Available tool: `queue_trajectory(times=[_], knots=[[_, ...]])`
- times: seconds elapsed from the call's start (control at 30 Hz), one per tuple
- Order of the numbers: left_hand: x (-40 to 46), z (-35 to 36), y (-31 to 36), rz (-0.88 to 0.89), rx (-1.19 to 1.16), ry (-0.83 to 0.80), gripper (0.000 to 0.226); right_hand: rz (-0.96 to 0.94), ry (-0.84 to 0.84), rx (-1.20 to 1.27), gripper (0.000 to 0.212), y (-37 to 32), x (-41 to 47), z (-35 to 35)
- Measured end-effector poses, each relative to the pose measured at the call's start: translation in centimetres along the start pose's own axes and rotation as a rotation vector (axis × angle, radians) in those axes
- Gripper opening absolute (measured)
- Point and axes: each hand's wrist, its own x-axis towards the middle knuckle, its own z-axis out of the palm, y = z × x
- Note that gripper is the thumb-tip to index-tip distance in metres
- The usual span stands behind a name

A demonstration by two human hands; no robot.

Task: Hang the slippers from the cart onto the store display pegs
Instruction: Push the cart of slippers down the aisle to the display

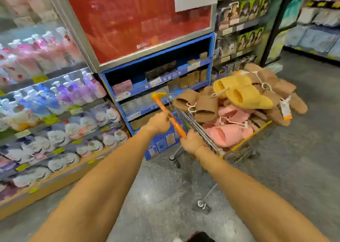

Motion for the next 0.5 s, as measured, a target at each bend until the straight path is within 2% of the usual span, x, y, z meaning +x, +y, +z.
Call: queue_trajectory(times=[0.03, 0.13, 0.23, 0.3, 0.37, 0.5], knots=[[1.1, -0.2, -0.9, 0.012, 0.062, -0.028, 0.034, 0.024, -0.016, -0.018, 0.055, -0.3, 0.4, 0.5], [3.9, -0.7, -2.2, 0.111, 0.216, -0.081, 0.039, 0.145, 0.003, -0.016, 0.049, -0.5, 0.7, 1.3], [7.1, -0.3, -2.6, 0.292, 0.29, -0.095, 0.042, 0.21, 0.015, -0.038, 0.043, 0.4, 1.4, 1.9], [9.6, 0.5, -3.2, 0.406, 0.43, -0.141, 0.045, 0.259, 0.014, -0.055, 0.034, 0.6, 1.6, 2.3], [11.8, 1.5, -3.8, 0.492, 0.584, -0.19, 0.046, 0.326, 0.068, -0.098, 0.036, 0.7, 1.7, 2.7], [14.2, 2.8, -4.7, 0.588, 0.618, -0.197, 0.033, 0.455, 0.21, -0.235, 0.038, -0.6, 1.7, 3.5]])
